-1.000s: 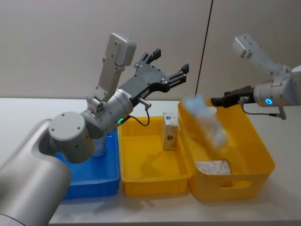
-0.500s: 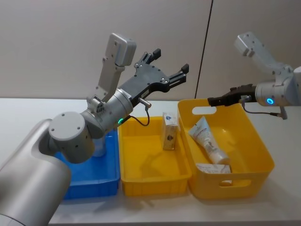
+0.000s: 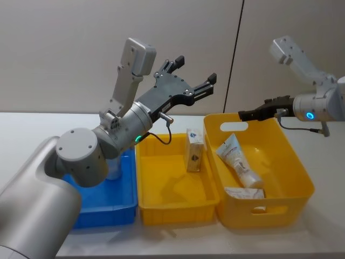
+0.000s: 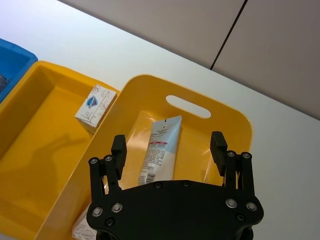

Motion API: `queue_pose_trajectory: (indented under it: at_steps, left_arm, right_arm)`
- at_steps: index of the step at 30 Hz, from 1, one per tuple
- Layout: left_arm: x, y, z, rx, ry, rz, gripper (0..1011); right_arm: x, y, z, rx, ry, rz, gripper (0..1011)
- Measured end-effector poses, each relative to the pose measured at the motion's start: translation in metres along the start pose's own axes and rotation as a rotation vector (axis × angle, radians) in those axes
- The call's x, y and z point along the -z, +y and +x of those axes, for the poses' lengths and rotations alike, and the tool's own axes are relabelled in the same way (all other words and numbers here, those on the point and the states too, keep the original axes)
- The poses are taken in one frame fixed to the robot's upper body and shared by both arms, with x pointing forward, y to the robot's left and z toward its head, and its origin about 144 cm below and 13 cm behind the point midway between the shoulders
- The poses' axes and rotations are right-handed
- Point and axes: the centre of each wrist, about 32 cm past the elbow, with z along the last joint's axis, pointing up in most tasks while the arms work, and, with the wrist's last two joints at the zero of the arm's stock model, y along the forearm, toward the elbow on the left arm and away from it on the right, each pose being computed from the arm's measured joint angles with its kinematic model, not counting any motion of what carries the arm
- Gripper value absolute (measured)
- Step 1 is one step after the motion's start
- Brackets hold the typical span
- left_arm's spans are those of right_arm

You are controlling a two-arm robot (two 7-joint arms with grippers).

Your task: Bimanual collaborative sorting of washing and personal care products

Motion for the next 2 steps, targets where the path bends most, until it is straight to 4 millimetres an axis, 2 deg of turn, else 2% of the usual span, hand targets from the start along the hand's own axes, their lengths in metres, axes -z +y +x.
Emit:
queue_pose_trajectory:
  at_steps: [2]
  left_arm:
    - [0.0000, 0.0000, 0.0000, 0.000, 0.000, 0.000, 1001]
  right_arm:
    - [0.0000, -0.0001, 0.0000, 0.000, 0.000, 0.000, 1002]
